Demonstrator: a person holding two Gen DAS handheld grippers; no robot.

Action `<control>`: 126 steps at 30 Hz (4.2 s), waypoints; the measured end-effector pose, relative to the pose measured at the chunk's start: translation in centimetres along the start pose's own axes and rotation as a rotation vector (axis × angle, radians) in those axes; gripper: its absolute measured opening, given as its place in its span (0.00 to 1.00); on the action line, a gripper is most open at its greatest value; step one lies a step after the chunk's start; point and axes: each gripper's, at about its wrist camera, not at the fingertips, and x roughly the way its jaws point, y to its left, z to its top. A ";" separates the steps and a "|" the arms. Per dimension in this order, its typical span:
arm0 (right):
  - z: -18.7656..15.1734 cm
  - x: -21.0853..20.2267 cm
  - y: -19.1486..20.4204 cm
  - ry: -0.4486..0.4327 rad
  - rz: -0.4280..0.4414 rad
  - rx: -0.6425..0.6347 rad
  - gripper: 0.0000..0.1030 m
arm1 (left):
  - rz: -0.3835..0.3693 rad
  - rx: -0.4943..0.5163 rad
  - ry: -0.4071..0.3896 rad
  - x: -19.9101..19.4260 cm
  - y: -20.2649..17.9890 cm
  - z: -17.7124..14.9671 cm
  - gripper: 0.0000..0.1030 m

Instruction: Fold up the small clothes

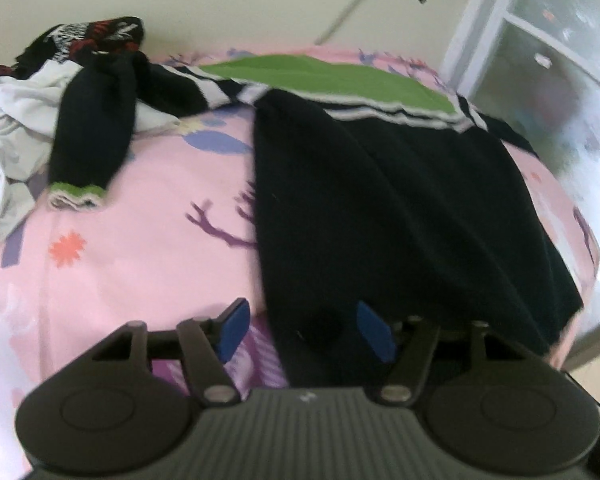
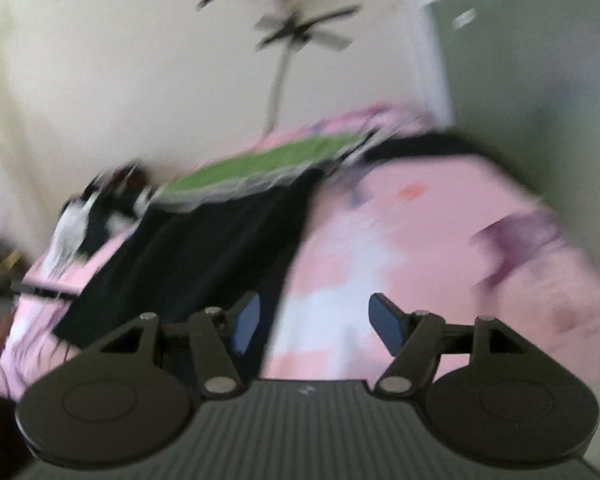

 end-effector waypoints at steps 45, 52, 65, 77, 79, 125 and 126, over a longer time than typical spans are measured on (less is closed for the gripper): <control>7.9 22.3 14.6 0.022 0.333 -0.288 0.61 | 0.157 -0.587 -0.168 -4.7 16.4 6.8 0.11; 9.1 24.5 9.2 0.065 0.443 0.027 0.69 | 0.123 -0.316 -0.426 -16.7 6.2 17.6 0.11; 8.9 24.0 7.7 0.039 0.481 0.125 0.72 | -0.018 0.122 -0.220 0.7 -14.4 33.4 0.41; 14.9 20.3 1.9 -0.068 0.360 0.082 0.69 | 0.231 -0.087 -0.008 10.0 1.6 24.9 0.62; 17.4 21.6 -0.2 -0.078 0.230 0.068 0.70 | 0.180 -0.158 0.014 11.7 3.9 23.3 0.72; 13.6 17.3 -20.9 -0.259 -0.278 0.921 0.16 | 0.202 -0.085 -0.286 16.7 -2.6 16.1 0.46; 13.5 17.9 -21.2 -0.257 -0.291 0.916 0.14 | 0.192 -0.093 -0.288 16.7 -2.3 16.2 0.46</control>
